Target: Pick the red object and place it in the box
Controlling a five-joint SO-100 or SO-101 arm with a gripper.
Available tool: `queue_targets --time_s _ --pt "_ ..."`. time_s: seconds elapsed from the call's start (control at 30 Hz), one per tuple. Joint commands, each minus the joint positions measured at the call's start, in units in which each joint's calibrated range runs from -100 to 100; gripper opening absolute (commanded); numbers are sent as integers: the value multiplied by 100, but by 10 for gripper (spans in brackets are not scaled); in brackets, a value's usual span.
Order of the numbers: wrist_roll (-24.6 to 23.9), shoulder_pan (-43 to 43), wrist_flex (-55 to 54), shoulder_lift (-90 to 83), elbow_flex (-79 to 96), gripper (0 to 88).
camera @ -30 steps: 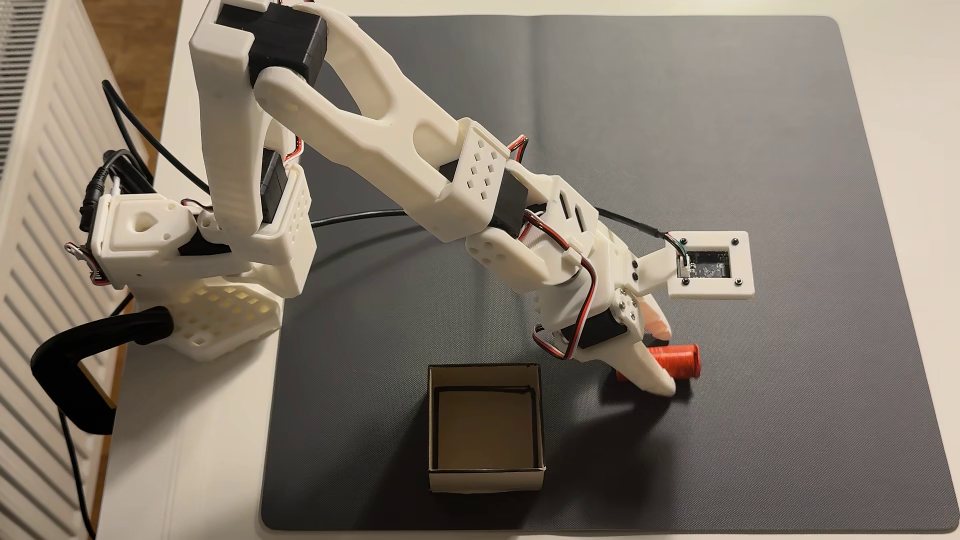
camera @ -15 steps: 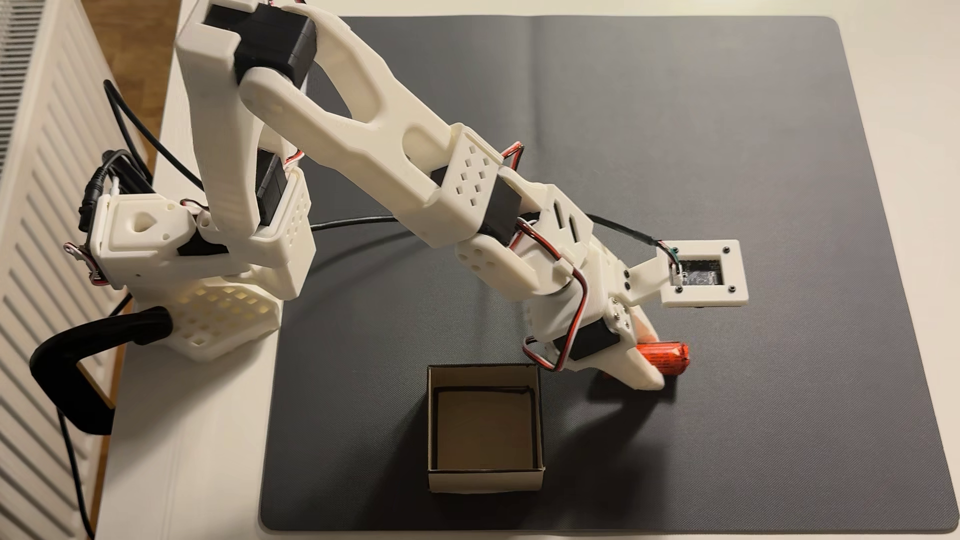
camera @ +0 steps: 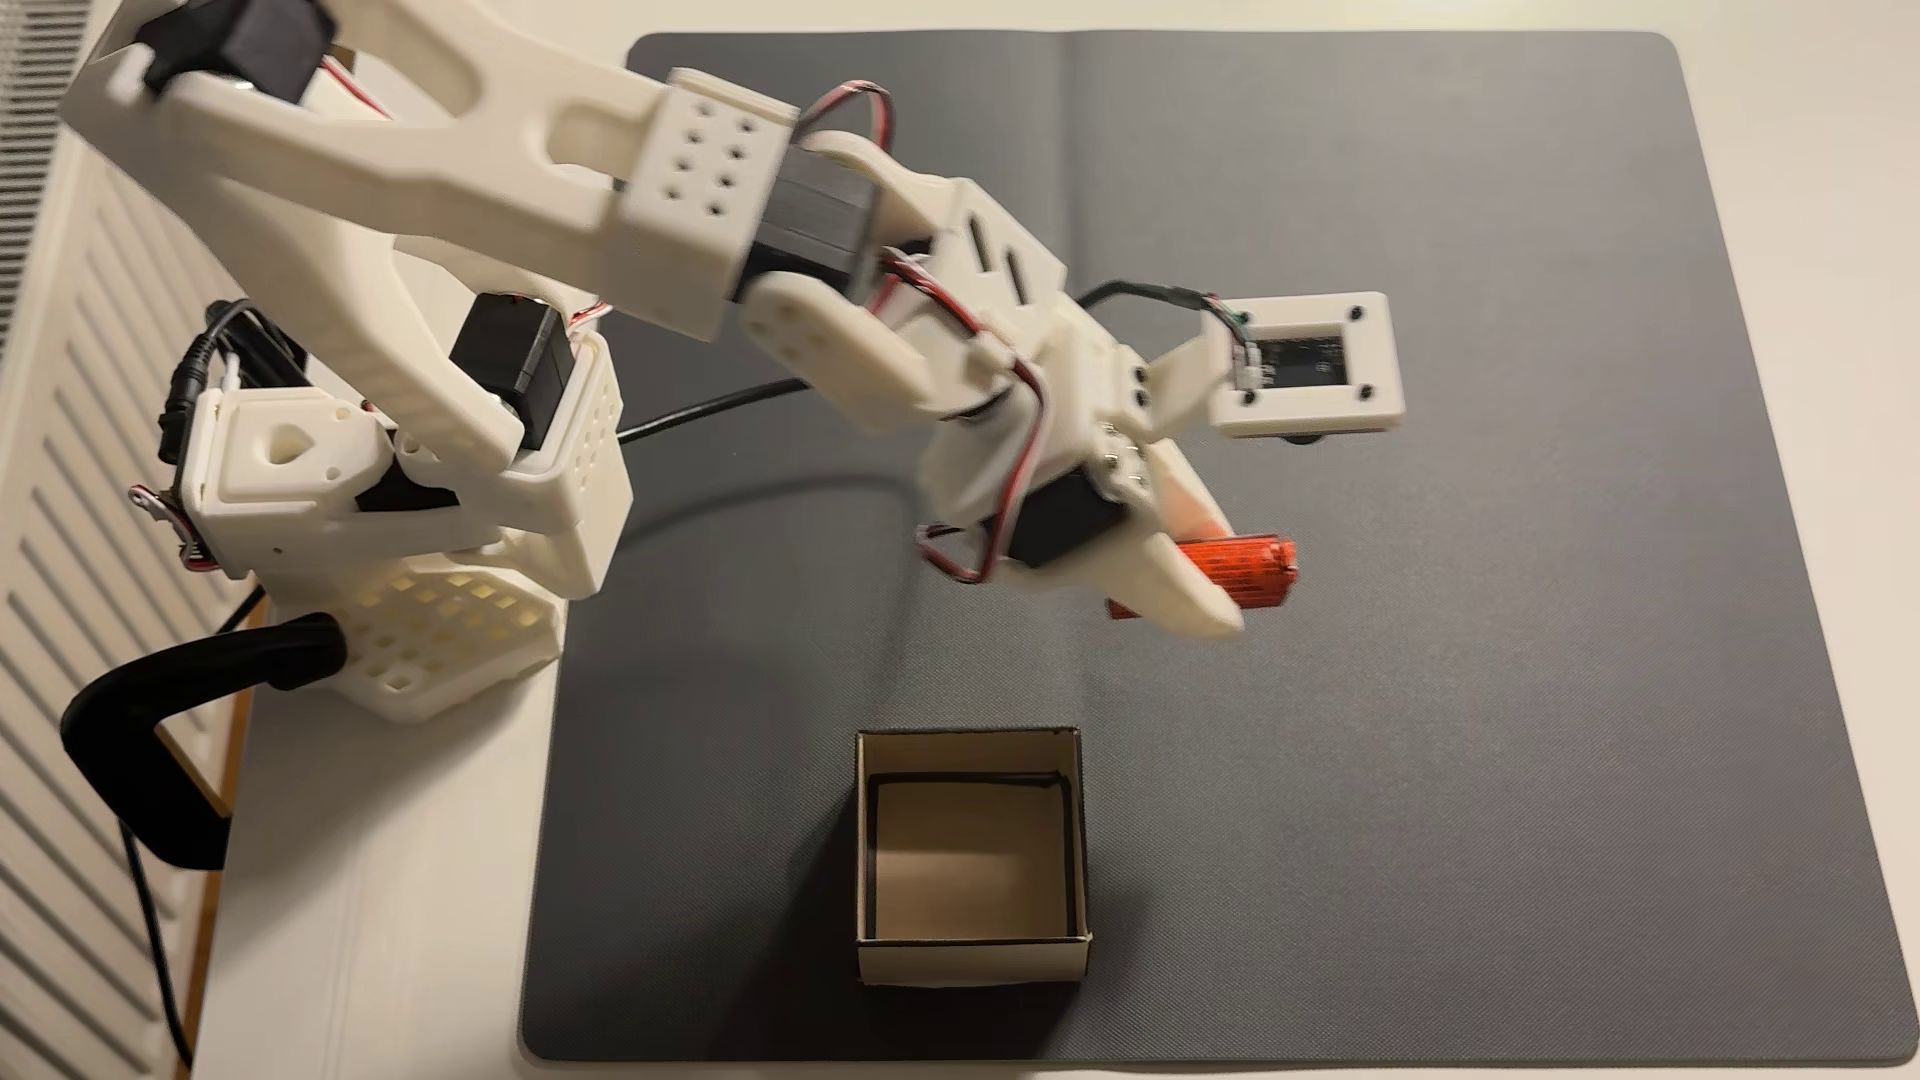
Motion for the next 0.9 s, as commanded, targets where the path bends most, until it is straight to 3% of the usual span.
queue_targets --time_s 0.0,0.3,0.53,0.87 --pt "217 230 340 -1572 634 40" --pt "567 1136 1442 -4386 2013 39" --pt "723 1759 1573 -6036 2883 39" --pt "676 2205 1511 -6368 3455 63"
